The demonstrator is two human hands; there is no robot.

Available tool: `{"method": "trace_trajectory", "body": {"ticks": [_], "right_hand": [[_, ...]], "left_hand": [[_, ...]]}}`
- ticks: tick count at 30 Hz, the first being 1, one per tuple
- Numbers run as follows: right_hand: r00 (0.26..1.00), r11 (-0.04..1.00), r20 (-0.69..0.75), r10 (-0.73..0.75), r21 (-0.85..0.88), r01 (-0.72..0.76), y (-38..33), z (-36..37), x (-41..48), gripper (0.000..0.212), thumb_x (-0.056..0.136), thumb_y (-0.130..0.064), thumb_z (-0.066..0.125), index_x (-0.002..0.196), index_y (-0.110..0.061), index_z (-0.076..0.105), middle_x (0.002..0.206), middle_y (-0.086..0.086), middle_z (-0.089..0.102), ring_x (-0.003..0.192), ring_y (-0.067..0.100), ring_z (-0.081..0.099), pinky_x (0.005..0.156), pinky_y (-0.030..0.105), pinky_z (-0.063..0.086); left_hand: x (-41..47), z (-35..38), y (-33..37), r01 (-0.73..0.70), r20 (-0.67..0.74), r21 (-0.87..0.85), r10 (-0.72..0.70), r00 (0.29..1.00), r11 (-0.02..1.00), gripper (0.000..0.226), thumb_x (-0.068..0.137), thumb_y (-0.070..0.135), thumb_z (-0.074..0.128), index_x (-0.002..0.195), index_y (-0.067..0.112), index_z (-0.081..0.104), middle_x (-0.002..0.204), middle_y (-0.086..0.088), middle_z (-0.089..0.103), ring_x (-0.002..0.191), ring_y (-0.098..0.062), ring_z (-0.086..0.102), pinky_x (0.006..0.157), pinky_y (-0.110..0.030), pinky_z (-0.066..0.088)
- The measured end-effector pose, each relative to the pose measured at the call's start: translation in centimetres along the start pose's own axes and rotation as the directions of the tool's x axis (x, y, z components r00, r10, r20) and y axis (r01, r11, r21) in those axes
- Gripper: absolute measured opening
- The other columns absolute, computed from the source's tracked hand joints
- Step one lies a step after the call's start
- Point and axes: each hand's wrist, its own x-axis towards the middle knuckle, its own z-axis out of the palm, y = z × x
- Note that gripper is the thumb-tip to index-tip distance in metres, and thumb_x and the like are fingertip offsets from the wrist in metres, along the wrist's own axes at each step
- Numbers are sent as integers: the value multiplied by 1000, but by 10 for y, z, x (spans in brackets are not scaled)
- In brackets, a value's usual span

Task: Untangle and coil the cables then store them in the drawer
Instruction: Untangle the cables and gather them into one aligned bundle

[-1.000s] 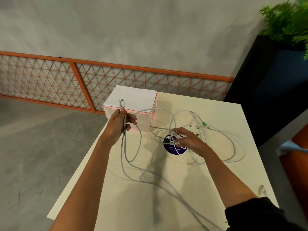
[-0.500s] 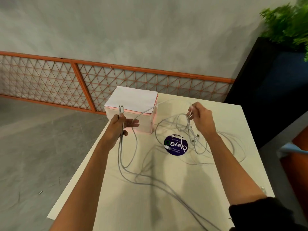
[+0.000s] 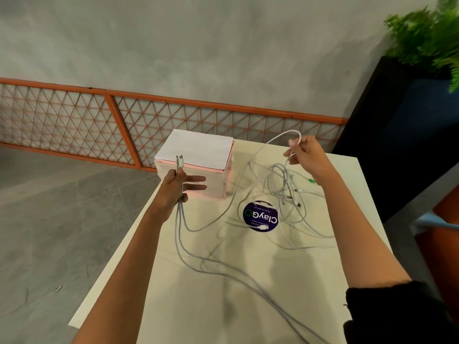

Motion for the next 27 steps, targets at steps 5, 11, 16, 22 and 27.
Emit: {"method": "trace_trajectory", "body": {"ticks": [5, 11, 16, 22, 27], "right_hand": [[992, 984, 63, -109, -134, 116, 4, -4, 0, 11, 91, 3, 56, 91, -8, 59, 87, 14, 68, 76, 11, 64, 68, 9, 47], [983, 950, -64, -170, -275, 146, 11, 9, -7, 18, 98, 0, 36, 103, -15, 45, 67, 5, 54, 66, 23, 63, 57, 36, 55], [958, 981, -227, -173, -121, 148, -2, 6, 9, 25, 102, -20, 38, 117, -9, 56, 66, -1, 48, 49, 3, 48, 45, 17, 47], [987, 830, -135, 89, 558, 2, -16, 1, 20, 27, 101, -14, 41, 90, -9, 66, 64, 0, 36, 54, 6, 34, 48, 17, 34], [992, 995, -96, -77, -69, 70, 11, 3, 9, 26, 101, -17, 42, 98, -7, 65, 61, 2, 52, 41, 3, 49, 46, 16, 42]], "left_hand": [[0, -5, -4, -18, -24, -10, 18, 1000, 1000, 25, 105, 34, 30, 101, 10, 37, 104, -10, 72, 89, -31, 71, 40, -17, 29], [-3, -1, -1, -16, -41, 8, 16, 999, 1000, 24, 105, 34, 28, 98, 11, 35, 102, -8, 73, 85, -28, 72, 41, -18, 27], [-5, -5, 0, -11, -66, 9, 11, 998, 1000, 24, 105, 33, 28, 105, 10, 35, 100, -7, 74, 80, -25, 72, 42, -18, 27], [-4, -5, 1, -11, -75, 3, 11, 997, 1000, 22, 105, 31, 28, 106, 10, 36, 101, -9, 73, 78, -24, 72, 41, -18, 28], [-3, -4, 0, -14, -66, 5, 14, 998, 1000, 23, 105, 33, 27, 103, 12, 36, 100, -7, 73, 77, -23, 71, 41, -18, 27]]}}
